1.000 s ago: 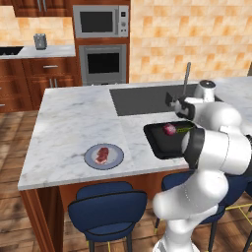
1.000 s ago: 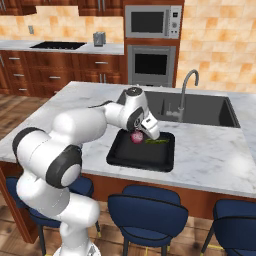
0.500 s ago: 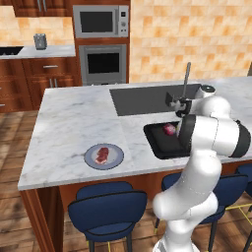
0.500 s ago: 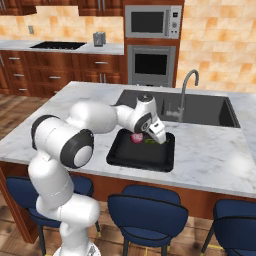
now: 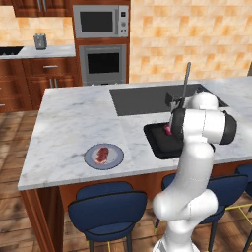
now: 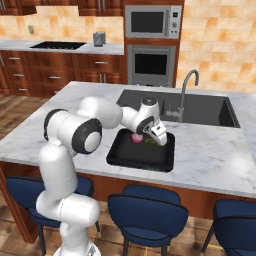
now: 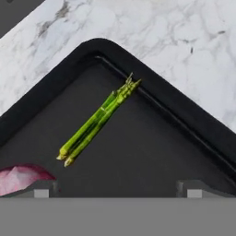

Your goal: Create a steak meal by picking up the steak and asparagus from the tray and placing them on the plate. Leave the pomegranate on the tray.

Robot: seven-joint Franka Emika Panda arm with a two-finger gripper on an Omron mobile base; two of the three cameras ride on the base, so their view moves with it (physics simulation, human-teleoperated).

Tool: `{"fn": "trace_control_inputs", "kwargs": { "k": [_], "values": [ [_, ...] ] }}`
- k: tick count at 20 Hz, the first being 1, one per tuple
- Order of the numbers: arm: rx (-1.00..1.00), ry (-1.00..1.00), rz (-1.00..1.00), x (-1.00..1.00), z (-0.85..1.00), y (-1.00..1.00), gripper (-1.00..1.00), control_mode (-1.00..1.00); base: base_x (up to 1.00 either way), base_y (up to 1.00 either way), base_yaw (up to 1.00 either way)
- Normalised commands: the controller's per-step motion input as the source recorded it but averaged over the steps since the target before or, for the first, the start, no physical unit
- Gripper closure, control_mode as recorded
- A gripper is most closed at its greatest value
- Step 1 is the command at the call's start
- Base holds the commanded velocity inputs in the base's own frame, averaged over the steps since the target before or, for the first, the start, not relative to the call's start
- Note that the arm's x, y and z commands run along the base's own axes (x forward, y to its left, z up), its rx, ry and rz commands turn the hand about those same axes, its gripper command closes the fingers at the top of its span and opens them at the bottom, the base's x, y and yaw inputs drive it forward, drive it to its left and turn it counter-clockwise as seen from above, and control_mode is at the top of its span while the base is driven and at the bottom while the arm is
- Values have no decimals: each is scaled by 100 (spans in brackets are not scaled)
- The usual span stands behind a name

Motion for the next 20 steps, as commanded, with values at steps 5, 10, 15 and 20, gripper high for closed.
{"fn": "trace_control_inputs", "kwargs": {
  "k": [5, 10, 15, 20],
  "values": [
    [3, 0, 0, 29, -30, -12, -100, -100, 0, 0, 0],
    [3, 0, 0, 31, -27, -9, -100, -100, 0, 0, 0],
    [2, 0, 0, 35, -24, -6, -100, -100, 0, 0, 0],
    [2, 0, 0, 32, -25, -6, -100, -100, 0, 0, 0]
  ]
}}
